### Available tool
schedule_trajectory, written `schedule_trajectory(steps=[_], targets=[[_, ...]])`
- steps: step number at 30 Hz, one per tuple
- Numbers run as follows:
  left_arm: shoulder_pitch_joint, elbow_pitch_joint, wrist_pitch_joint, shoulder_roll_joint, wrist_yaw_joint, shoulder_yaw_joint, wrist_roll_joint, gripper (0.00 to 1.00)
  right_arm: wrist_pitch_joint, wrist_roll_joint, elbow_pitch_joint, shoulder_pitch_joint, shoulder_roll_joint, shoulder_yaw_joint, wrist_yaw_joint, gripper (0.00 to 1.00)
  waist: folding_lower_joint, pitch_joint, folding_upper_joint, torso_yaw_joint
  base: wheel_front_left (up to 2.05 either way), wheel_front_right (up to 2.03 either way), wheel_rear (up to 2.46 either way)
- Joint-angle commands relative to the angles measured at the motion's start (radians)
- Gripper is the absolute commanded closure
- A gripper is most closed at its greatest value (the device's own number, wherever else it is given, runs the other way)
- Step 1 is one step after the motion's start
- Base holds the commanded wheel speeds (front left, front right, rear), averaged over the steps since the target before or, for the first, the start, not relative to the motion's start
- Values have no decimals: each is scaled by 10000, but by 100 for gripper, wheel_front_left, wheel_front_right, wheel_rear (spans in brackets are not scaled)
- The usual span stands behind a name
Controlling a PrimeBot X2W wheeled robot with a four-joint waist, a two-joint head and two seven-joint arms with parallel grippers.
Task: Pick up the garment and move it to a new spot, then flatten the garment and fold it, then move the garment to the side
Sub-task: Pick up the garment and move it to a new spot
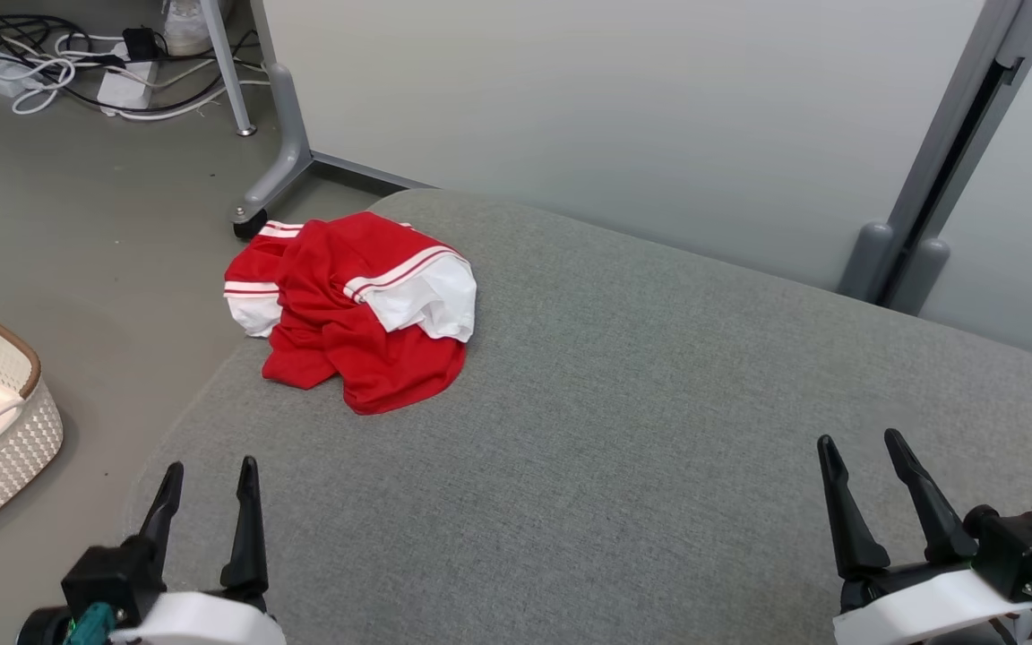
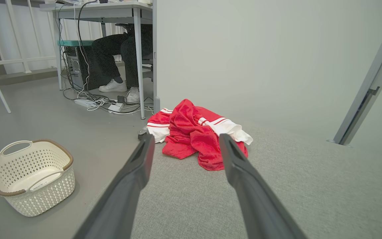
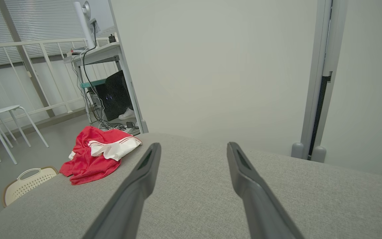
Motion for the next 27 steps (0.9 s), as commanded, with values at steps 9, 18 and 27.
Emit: schedule_trajectory(steps=[9,18,27], targets=[[-1678,-41,2011,592,-55,420,-710,0,-46,-13,-20,-444,-303,89,3,0,0,704,-1,-761,0,0,0],[-3640,509,4016,1724,-10,1712,-2026,0,-46,-87,-303,-1465,-765,450,3,0,0,2273,-1,-2144,0,0,0],[-5580,2304,5501,2948,-480,2241,-2971,0,-46,-113,-612,-2566,-945,633,3,0,0,4159,-1,-3383,0,0,0]])
